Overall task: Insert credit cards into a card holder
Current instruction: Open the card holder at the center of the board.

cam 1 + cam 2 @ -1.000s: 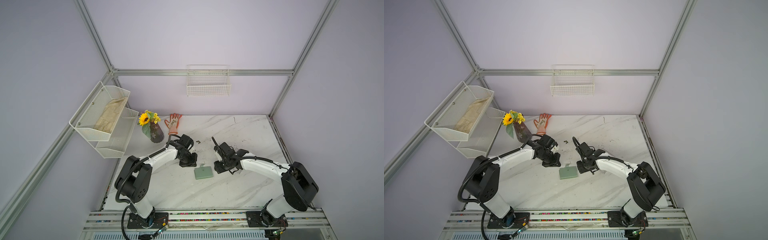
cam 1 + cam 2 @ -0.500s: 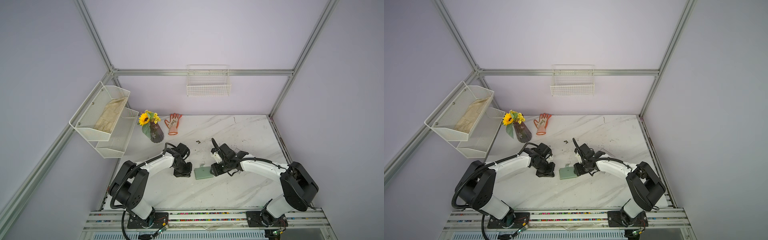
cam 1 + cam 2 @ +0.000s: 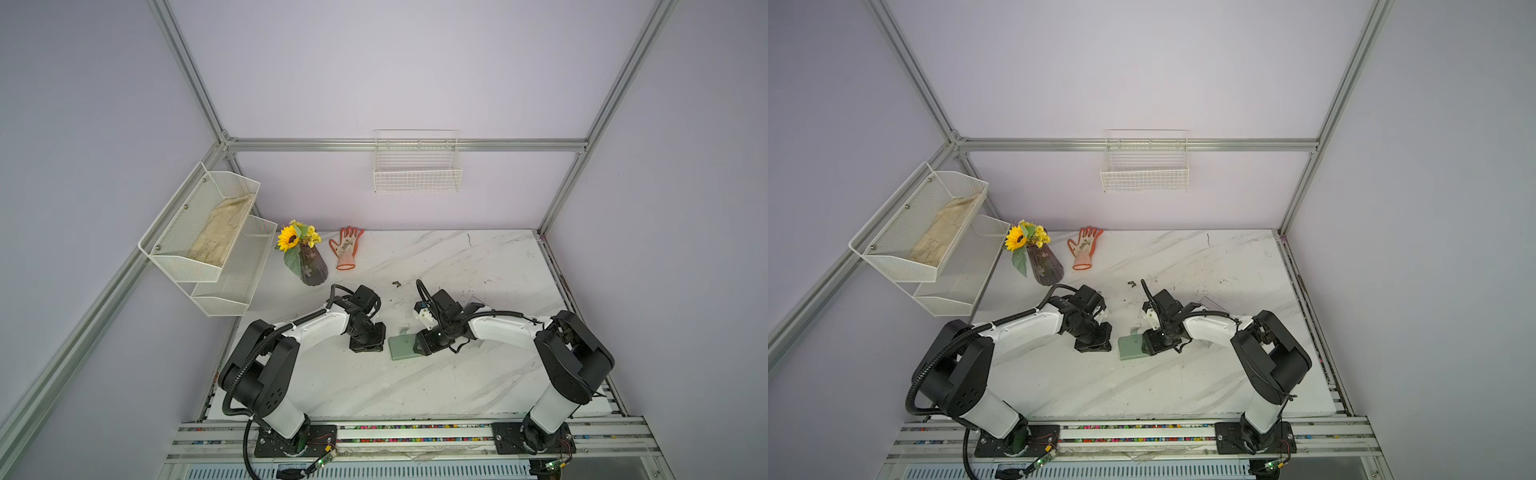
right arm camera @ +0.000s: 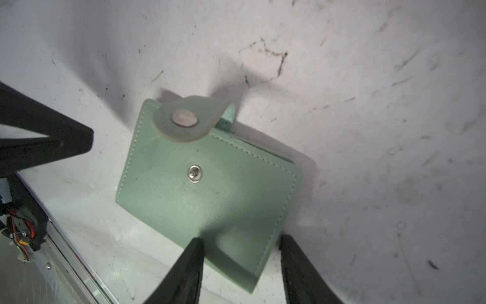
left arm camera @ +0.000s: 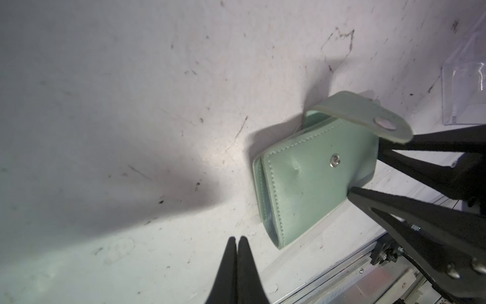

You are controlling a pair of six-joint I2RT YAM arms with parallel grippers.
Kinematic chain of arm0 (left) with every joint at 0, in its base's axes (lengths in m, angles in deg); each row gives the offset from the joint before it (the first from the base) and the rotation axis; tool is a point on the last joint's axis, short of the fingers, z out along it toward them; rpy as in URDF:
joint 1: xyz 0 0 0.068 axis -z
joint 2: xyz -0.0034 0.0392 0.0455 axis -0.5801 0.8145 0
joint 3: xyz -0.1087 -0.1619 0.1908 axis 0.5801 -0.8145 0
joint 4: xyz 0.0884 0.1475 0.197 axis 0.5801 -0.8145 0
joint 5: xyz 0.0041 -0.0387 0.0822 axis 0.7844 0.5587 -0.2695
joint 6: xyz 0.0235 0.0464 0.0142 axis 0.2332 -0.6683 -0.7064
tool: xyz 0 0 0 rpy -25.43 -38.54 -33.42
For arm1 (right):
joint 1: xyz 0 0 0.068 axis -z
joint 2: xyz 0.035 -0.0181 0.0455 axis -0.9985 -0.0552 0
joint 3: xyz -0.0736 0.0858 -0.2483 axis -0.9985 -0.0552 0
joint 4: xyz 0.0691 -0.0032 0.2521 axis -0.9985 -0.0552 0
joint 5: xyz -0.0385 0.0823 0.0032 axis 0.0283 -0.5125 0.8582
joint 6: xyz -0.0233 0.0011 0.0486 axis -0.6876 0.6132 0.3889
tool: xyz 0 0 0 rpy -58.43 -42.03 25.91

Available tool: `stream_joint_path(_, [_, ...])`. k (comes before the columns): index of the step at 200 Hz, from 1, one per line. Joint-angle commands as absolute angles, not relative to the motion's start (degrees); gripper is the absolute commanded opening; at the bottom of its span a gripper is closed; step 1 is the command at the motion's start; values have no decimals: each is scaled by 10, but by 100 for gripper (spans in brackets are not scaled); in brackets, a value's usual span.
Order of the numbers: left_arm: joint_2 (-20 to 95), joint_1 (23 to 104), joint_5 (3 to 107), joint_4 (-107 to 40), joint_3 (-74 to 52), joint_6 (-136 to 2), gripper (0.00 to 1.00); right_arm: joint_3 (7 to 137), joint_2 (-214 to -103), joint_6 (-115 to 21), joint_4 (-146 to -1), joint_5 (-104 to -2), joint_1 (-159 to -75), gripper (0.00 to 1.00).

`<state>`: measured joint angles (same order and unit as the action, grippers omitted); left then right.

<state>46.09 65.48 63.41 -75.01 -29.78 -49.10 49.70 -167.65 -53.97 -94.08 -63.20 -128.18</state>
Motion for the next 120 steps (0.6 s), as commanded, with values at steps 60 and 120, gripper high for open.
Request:
stream_joint_path(60, [553,658,669,-704,-246,-485,2,446,-1587,-499,-917,-674,-1282,17])
stream_joint_path(120, [588,671,698,-704,-156,-488,2,371,-1521,-402,-832,-689,-1285,14])
